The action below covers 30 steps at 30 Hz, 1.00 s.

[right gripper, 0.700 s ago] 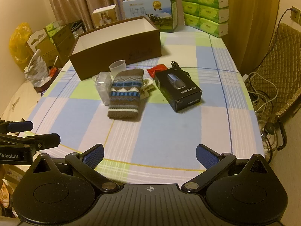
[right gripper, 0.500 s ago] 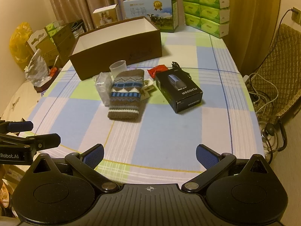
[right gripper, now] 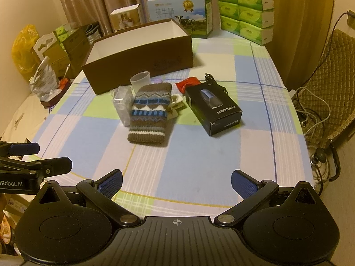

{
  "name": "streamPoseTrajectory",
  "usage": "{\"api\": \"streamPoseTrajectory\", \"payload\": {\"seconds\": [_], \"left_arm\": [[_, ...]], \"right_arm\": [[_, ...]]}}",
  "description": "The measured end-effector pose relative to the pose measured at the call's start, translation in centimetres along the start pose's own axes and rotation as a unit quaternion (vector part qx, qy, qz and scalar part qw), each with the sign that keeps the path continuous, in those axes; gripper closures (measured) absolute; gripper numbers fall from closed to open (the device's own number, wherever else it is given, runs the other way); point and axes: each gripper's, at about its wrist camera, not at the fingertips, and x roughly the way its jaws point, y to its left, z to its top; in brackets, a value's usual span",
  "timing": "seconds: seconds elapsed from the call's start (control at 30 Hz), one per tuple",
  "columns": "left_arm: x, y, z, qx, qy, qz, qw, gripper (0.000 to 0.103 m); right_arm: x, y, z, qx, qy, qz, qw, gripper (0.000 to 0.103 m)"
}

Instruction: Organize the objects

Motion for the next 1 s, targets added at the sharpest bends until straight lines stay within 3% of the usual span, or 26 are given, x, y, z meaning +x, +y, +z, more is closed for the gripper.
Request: {"api": "streamPoseTrajectory", "payload": {"seconds": [1.0], "left_arm": [[1.2, -0.3, 1.8, -0.017, -0.002, 0.02, 0.9997, 0.001]], "right_arm": [[1.4, -1.4, 1.9, -0.008, -0.004, 0.017, 1.0, 0.002]]}}
